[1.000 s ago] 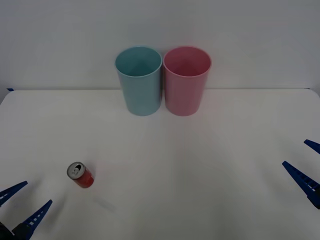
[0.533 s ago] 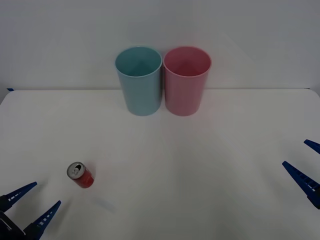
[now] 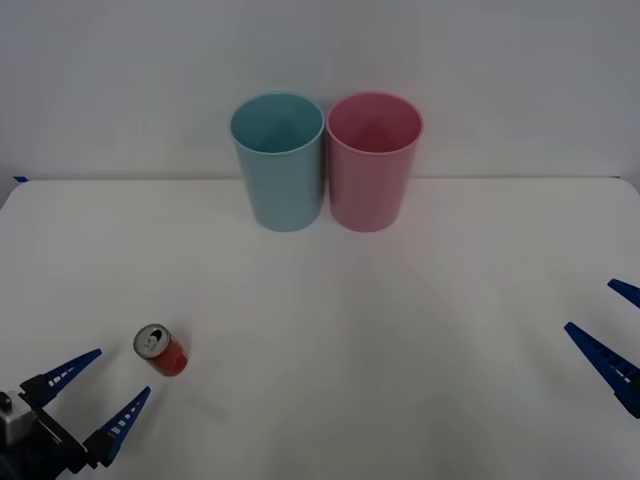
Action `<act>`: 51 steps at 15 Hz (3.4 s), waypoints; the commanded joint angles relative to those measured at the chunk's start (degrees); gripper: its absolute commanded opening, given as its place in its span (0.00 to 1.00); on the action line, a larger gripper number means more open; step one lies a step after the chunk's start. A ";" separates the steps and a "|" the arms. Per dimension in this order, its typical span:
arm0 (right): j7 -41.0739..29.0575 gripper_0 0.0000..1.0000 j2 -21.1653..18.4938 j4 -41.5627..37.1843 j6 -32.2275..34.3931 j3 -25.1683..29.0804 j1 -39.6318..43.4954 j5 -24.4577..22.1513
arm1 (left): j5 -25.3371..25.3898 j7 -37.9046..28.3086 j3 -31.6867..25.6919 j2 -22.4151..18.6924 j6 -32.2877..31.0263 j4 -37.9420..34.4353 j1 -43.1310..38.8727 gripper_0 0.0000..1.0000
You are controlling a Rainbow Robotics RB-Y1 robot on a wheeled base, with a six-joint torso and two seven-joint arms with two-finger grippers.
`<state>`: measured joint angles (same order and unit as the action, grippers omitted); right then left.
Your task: Grasp the object on the table and drop it into the matching bin: aluminum can to the light blue bin, PET bottle to the pink bin.
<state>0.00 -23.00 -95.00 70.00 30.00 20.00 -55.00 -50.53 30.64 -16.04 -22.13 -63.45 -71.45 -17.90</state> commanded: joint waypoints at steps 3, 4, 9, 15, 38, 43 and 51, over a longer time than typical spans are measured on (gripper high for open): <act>0.00 1.00 0.00 0.00 0.00 0.00 0.00 0.00 | -0.01 1.71 3.12 0.42 3.33 -0.01 1.91 1.00; 0.00 1.00 0.00 0.00 0.00 0.00 0.00 0.00 | -0.45 1.80 3.38 1.04 4.04 -0.01 2.61 1.00; 0.00 1.00 0.00 0.00 0.00 0.00 0.00 0.00 | -3.35 1.80 3.56 4.20 6.15 0.17 4.98 1.00; 0.00 1.00 0.00 0.00 0.00 0.00 0.00 0.00 | -4.23 2.50 4.35 5.34 5.71 5.35 10.26 1.00; 0.00 1.00 0.00 0.00 0.00 0.00 0.00 0.00 | -1.50 -6.82 2.68 0.60 6.06 -4.31 6.39 0.00; 0.00 1.00 0.00 0.00 0.00 0.00 0.00 0.00 | -1.15 -17.98 -0.92 0.42 6.06 -14.33 4.46 0.00; 0.00 1.00 0.00 0.00 0.00 0.00 0.00 0.00 | -0.36 -31.25 -3.30 0.42 14.06 -29.80 4.54 0.00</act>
<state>0.00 -23.00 -95.00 70.00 30.00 20.00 -55.00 -50.89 0.19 -19.14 -21.71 -50.27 -100.17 -13.37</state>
